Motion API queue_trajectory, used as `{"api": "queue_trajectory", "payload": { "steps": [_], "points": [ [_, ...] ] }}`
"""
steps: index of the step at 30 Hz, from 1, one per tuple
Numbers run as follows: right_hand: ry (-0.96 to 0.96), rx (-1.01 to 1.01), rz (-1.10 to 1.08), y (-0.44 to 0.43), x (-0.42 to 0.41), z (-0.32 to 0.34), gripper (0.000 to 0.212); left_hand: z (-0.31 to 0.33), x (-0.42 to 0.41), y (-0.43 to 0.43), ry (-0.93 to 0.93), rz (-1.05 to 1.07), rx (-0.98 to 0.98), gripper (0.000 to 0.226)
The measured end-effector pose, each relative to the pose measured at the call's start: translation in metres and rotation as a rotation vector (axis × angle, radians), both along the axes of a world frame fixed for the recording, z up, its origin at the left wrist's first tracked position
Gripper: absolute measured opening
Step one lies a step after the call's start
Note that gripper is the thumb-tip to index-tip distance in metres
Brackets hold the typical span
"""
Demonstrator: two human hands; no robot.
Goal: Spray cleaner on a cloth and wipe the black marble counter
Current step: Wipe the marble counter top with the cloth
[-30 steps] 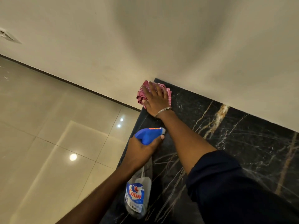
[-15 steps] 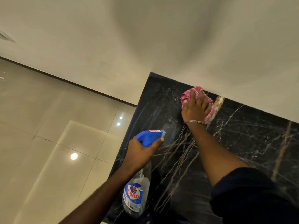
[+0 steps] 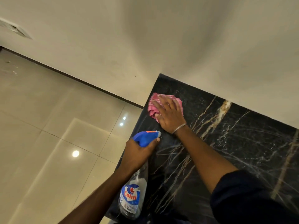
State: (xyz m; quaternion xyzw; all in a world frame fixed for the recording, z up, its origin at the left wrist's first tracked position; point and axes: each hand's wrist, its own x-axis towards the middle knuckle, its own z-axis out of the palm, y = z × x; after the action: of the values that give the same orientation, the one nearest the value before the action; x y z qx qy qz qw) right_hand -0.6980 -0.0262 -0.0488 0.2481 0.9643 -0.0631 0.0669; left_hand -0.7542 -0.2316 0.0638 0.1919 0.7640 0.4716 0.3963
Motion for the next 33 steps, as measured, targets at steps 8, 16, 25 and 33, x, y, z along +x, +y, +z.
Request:
{"api": "queue_trajectory", "payload": {
  "steps": [8,16,25,33],
  "points": [
    [0.040,0.031,-0.470,-0.004,0.116,0.003,0.062,-0.002,0.008,0.007,-0.061,-0.060,0.001,0.015],
    [0.026,0.003,-0.712,-0.040,0.026,0.005,0.069,-0.003,0.008,-0.011,-0.048,-0.015,-0.016,0.017],
    [-0.060,-0.037,-0.227,-0.055,-0.048,0.008,0.068,0.001,-0.006,-0.024,0.045,0.050,-0.045,0.021],
    [0.065,0.005,-0.312,-0.032,0.065,0.004,0.062,0.001,0.004,-0.014,-0.014,0.004,-0.051,0.020]
  ]
}}
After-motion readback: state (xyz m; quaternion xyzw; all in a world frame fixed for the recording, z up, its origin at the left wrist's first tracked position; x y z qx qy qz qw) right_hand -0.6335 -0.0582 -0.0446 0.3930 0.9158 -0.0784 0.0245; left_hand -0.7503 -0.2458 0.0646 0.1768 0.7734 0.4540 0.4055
